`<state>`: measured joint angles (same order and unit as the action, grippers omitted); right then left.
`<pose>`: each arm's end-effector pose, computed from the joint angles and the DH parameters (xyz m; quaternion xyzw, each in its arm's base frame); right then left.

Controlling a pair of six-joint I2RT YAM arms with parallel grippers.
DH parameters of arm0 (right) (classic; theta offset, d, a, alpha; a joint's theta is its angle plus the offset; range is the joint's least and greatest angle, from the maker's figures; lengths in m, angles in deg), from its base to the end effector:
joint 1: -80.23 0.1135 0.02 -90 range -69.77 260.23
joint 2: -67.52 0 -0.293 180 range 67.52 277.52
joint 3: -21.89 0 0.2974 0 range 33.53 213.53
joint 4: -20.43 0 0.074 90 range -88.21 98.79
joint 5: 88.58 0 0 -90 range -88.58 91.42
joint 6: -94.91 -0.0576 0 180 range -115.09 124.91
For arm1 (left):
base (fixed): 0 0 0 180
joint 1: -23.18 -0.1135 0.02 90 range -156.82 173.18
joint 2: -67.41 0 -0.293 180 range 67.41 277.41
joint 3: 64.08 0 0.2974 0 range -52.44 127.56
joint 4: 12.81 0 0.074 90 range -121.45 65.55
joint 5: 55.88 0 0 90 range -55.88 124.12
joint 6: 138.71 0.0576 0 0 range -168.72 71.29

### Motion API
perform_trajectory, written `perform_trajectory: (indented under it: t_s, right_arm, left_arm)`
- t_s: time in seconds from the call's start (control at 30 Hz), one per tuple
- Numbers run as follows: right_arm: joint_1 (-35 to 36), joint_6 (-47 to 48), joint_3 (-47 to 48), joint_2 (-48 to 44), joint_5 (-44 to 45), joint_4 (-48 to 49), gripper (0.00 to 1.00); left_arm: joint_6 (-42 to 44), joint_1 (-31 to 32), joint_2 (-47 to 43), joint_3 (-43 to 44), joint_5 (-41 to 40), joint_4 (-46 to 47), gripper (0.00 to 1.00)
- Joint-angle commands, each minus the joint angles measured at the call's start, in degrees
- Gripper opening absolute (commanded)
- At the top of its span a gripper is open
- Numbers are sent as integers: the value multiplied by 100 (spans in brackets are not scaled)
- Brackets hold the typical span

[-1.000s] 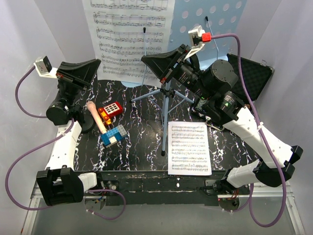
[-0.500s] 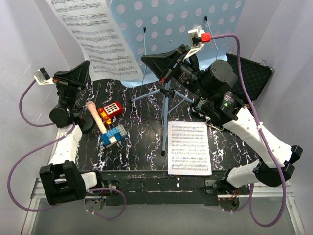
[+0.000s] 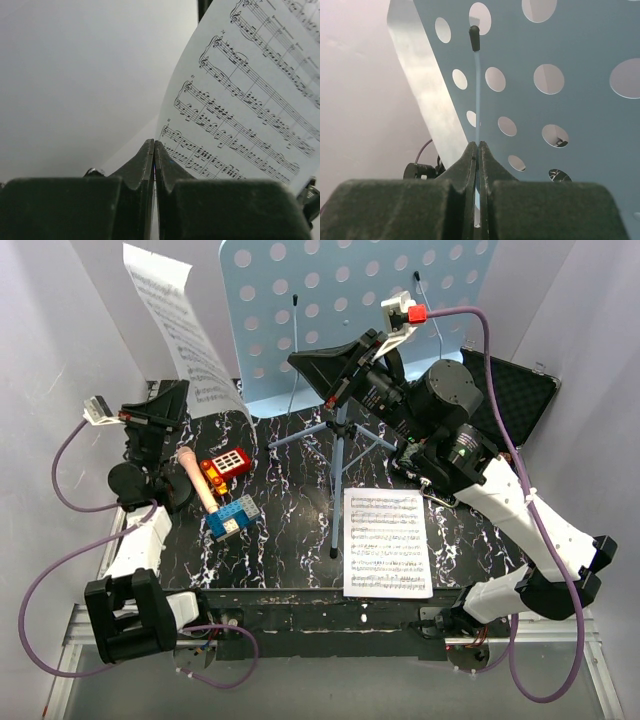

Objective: Pack up the instrument practice props
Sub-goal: Pick up the sheet music from the music stand.

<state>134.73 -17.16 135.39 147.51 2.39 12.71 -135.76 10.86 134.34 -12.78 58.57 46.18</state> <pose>0.1956 0.2726 0.6235 -0.1415 0.5123 0.5213 0.6677 0.2821 0.0372 0.3897 -0.1692 0.3986 -0.6113 0.6624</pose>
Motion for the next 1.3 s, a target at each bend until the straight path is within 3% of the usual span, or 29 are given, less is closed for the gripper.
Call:
perform_trajectory:
  t_s: [0.0, 0.27, 0.67, 0.83, 1.17, 1.27]
  right_arm:
    - [8, 273, 105, 79, 140, -682, 1]
    - [8, 510, 255, 201, 123, -875, 1]
    - [-10, 721, 88, 351, 140, -1025, 1]
    - [-10, 791, 0, 334, 193, -1104, 1]
    - [-10, 783, -184, 219, 201, -1315, 1]
    - [-18, 774, -281, 123, 219, -1368, 25]
  left_arm:
    - [372, -60, -234, -379, 113, -602, 0]
    - [653, 80, -567, -845, 517, -1656, 0]
    - [1497, 1037, -1376, -1417, 1404, -3845, 0]
    - [1708, 1582, -1587, -1452, 1932, -4013, 0]
    - [1182, 2207, -1930, -1689, 2416, -3153, 0]
    - [1058, 2268, -1983, -1786, 2494, -3073, 0]
